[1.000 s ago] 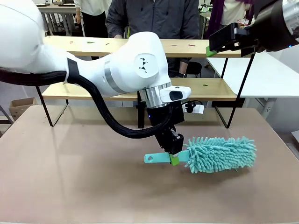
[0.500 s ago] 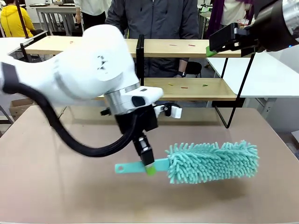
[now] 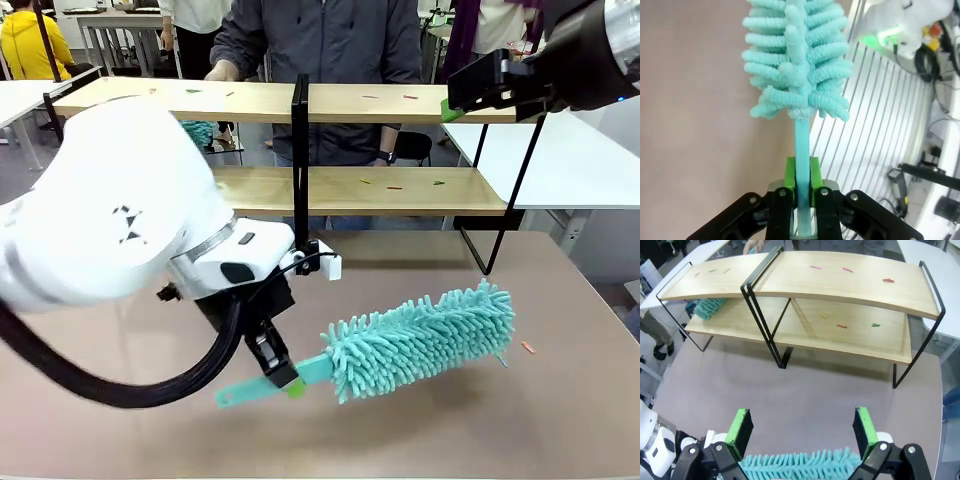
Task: Clean the shelves.
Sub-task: Clean a randomly selected level of the Shelf with the Duster.
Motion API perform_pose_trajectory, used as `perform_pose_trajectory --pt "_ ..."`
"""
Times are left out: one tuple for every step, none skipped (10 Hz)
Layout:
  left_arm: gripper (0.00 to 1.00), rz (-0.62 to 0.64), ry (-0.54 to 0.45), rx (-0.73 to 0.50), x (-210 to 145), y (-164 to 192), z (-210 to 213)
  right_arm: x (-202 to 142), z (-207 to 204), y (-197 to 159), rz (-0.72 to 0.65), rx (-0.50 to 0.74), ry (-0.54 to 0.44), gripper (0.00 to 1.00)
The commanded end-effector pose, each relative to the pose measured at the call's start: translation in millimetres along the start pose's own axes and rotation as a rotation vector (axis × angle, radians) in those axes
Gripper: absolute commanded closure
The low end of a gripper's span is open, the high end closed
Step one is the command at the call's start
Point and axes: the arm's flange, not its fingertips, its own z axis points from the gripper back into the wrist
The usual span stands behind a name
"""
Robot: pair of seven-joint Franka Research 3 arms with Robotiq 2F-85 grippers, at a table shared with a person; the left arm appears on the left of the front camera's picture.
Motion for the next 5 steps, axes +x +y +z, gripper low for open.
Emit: perform_pose_trajectory --pt "0.87 -0.115 0.065 -0.074 -25 -6 7 0 -1 -1 -0.002 0.002 -0.001 0.0" --pt "0.87 0.0 0.0 0.0 0 0 0 0 -1 -1 -0.002 0.002 -0.001 0.0" --pt "0.87 0.0 0.0 0.0 0 0 0 0 -1 -1 -0.002 0.002 -0.001 0.0" --pt "0.87 0.0 0.0 0.0 0 0 0 0 -1 -1 -0.002 0.002 -0.001 0.0" --pt "0.87 0.0 0.0 0.0 0 0 0 0 -1 -1 -0.002 0.002 -0.001 0.0"
